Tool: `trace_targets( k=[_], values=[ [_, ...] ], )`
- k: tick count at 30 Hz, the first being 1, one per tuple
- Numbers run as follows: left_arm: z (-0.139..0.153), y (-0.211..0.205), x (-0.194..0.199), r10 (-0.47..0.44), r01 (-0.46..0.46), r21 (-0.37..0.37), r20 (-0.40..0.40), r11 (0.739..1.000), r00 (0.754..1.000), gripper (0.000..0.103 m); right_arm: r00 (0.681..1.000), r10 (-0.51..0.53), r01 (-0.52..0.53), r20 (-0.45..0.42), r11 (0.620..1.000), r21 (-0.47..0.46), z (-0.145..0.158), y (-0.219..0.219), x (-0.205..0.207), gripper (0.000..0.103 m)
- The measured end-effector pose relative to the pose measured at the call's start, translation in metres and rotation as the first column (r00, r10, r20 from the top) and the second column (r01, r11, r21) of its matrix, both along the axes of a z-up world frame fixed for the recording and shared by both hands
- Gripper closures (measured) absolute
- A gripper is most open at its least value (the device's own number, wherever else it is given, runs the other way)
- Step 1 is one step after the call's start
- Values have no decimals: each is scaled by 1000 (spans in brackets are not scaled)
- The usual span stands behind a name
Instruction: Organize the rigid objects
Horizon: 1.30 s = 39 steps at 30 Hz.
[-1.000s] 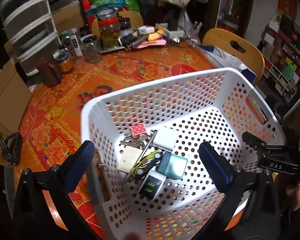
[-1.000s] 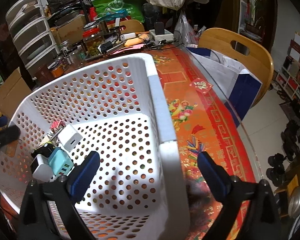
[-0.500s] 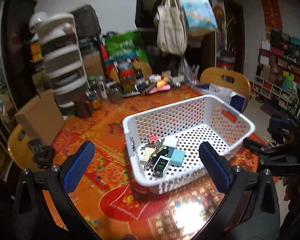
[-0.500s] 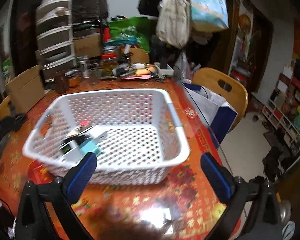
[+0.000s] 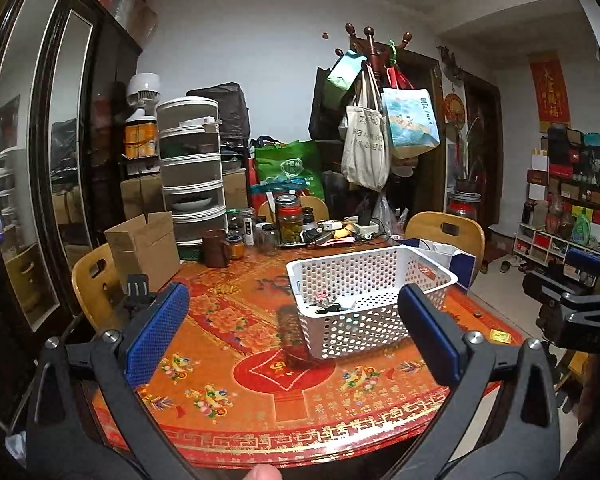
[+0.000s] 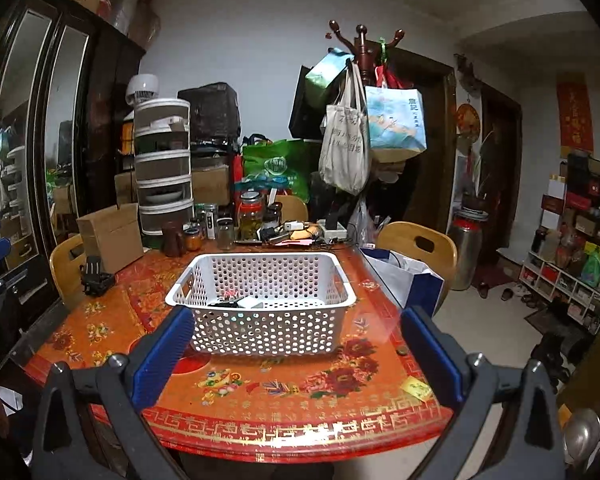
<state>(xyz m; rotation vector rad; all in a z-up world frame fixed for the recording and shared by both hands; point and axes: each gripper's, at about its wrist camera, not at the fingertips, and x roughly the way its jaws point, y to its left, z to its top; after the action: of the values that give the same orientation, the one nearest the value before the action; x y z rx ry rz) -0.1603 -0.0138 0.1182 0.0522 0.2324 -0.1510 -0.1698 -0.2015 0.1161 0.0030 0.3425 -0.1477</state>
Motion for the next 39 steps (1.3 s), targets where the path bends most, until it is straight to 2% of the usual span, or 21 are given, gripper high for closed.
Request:
trace_targets(
  k=[5, 12, 16, 39],
  values=[
    [-10, -16, 10, -15, 17, 46, -58, 999, 998, 0, 1000, -7, 8, -14, 999, 39, -6, -10, 3, 0],
    [-37, -28, 52, -25, 32, 39, -153, 999, 988, 0, 997, 21, -17, -70, 998, 56, -23, -13, 28, 0],
    [-46, -30, 69, -30, 35, 27, -180, 999, 983, 0, 996, 30, -25, -86, 998, 49, -28, -9, 33, 0],
    [-52, -33, 68, -33, 40, 35, -184, 999, 982, 0, 993, 34, -30, -113, 999, 33, -35, -7, 39, 0]
  ],
)
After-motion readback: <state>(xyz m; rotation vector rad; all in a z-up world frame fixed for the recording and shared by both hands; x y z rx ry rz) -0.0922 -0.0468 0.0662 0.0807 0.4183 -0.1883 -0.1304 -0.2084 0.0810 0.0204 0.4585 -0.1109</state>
